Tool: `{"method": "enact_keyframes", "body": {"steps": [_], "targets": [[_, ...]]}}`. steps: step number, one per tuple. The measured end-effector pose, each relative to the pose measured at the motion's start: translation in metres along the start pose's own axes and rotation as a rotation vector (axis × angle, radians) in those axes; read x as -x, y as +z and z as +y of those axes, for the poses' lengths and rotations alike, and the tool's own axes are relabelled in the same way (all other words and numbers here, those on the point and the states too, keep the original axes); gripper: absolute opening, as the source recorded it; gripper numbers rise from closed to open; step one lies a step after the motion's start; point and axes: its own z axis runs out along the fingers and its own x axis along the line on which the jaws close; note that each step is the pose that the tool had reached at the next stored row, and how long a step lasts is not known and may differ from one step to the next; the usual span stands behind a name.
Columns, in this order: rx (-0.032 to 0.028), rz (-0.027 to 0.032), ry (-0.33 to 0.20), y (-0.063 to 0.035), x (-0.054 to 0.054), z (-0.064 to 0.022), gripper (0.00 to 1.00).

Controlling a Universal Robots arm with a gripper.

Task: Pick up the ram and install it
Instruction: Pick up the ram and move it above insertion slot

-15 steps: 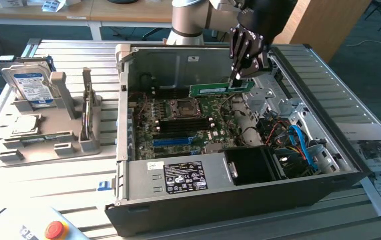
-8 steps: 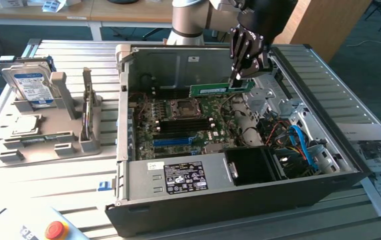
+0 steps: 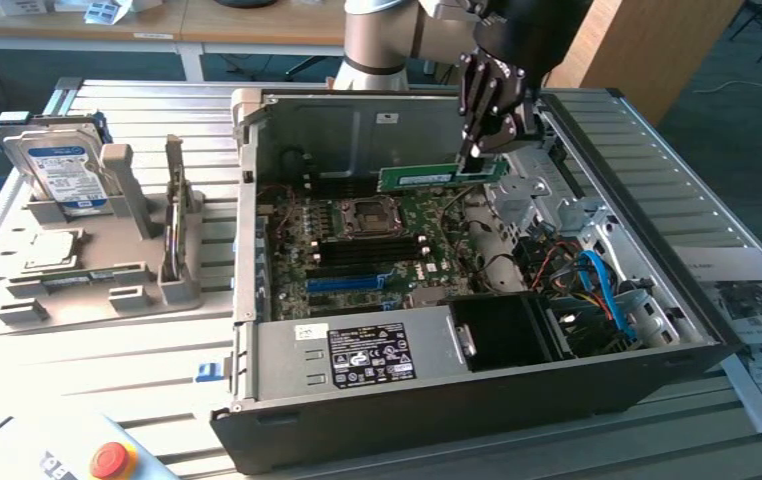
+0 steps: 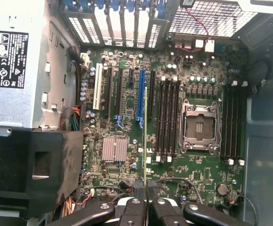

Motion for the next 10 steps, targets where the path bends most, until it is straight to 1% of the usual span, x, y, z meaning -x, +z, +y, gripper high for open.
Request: {"method": "enact_keyframes", "body": {"steps": [3, 10], "targets": [[0.0000, 0.0000, 0.000, 0.0001, 0.005, -0.0002, 0.12], [0.0000, 0.0001, 0.000, 0.0005, 0.023, -0.0010, 0.12]]}}
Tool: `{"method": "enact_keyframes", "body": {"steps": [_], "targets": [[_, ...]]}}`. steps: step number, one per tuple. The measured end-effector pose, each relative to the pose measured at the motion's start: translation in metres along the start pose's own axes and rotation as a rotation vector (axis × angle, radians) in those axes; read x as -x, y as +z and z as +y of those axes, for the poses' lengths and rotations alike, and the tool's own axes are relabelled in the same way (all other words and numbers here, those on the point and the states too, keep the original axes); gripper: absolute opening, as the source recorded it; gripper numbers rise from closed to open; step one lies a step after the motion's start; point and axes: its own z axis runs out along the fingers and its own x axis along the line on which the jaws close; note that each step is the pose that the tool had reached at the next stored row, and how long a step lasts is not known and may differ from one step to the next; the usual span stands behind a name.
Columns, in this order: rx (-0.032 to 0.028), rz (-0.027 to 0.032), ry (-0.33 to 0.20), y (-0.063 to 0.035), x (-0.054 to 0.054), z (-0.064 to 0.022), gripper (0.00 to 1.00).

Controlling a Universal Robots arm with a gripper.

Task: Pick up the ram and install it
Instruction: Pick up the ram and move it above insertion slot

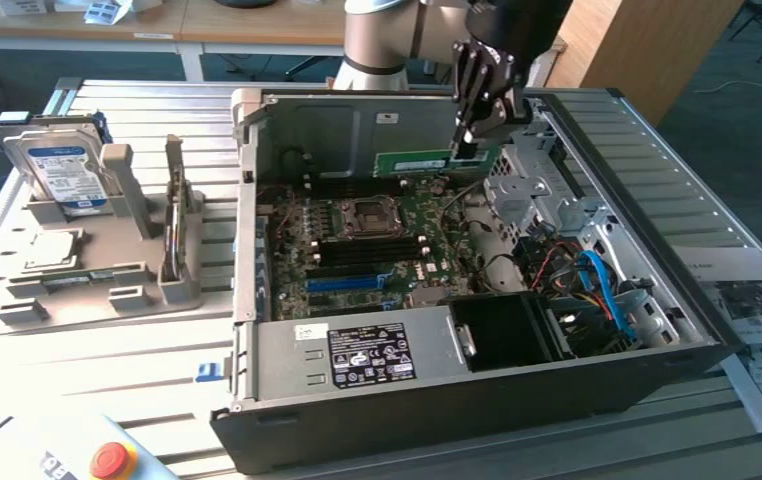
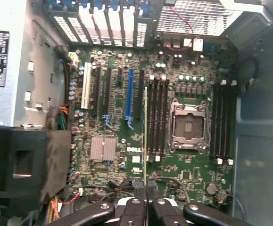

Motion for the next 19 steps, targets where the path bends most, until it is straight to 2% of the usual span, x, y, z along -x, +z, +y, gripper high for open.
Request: {"method": "enact_keyframes", "body": {"steps": [8, 19], "targets": [[-0.0001, -0.0001, 0.000, 0.0002, 0.004, 0.0014, 0.12], [-0.0001, -0.0003, 0.006, 0.0019, 0.015, 0.0221, 0.12]]}}
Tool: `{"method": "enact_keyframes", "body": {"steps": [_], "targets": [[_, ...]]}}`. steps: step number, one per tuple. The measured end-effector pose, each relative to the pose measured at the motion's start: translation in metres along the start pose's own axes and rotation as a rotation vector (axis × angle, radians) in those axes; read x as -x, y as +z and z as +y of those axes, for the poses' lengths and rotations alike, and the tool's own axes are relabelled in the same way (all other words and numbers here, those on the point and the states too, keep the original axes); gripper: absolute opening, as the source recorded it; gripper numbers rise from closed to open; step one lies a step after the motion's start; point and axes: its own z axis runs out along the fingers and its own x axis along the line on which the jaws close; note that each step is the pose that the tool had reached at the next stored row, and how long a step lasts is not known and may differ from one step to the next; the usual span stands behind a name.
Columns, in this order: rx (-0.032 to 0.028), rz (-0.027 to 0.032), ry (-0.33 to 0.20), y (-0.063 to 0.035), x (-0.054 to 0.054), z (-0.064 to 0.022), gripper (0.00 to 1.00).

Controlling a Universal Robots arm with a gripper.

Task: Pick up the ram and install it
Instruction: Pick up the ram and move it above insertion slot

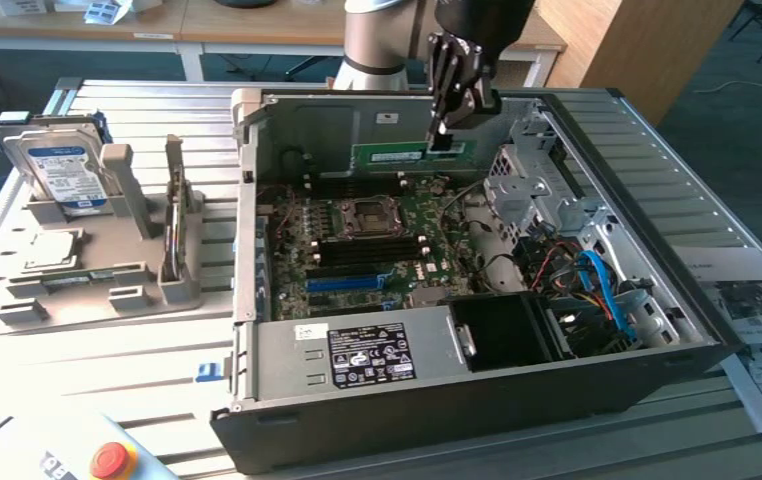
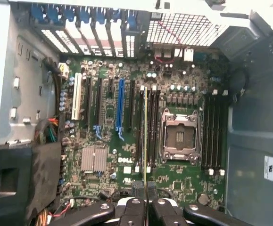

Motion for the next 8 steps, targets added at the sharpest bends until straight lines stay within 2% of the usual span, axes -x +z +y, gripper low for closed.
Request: {"method": "enact_keyframes", "body": {"steps": [3, 8], "targets": [[0.0000, -0.0002, 0.001, 0.0004, 0.0012, 0.0053, 0.12], [0.0000, -0.0001, 0.001, 0.0004, 0.0012, 0.0056, 0.12]]}}
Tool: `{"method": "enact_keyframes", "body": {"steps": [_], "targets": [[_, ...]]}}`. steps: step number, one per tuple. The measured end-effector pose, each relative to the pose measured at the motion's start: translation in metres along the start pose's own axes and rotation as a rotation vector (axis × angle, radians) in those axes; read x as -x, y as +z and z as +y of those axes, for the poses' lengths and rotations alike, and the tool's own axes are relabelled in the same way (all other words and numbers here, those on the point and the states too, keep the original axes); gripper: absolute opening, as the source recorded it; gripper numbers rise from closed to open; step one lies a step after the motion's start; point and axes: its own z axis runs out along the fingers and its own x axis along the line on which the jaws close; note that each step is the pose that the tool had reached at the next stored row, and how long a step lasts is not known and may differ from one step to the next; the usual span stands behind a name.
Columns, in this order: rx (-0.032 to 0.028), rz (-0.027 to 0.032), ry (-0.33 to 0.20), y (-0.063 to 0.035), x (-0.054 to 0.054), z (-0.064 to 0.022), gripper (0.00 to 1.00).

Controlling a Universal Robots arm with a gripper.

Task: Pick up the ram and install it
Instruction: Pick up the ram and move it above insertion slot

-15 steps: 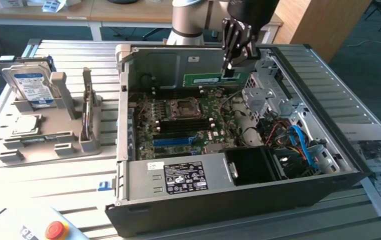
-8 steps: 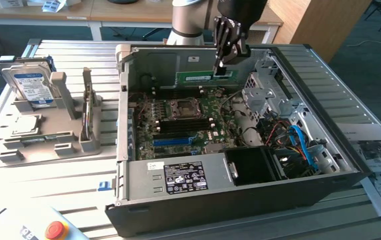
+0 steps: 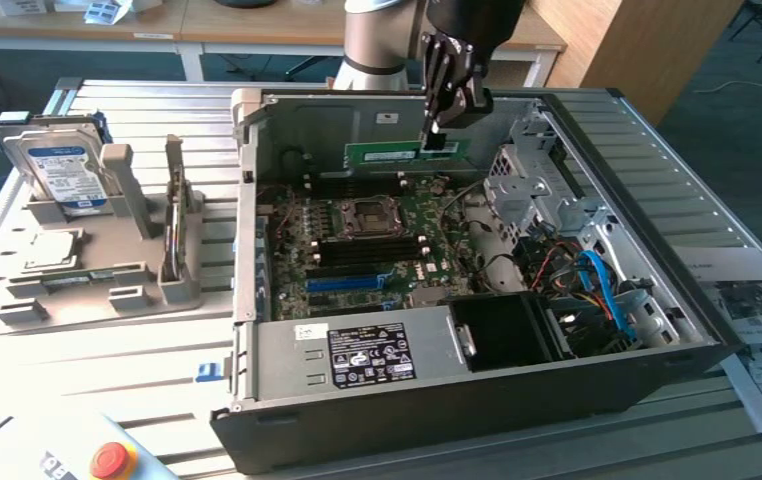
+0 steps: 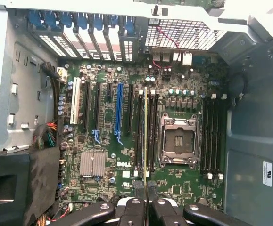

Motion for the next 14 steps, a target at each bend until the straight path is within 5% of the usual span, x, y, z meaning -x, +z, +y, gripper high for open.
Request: {"method": "enact_keyframes", "body": {"steps": [3, 7, 14], "targets": [[0.0024, -0.0001, 0.000, 0.0000, 0.0000, -0.0002, 0.12], [0.0155, -0.0006, 0.000, 0.0000, -0.0001, -0.0009, 0.12], [0.0158, -0.0009, 0.000, 0.0011, -0.0001, -0.0010, 0.12]]}}
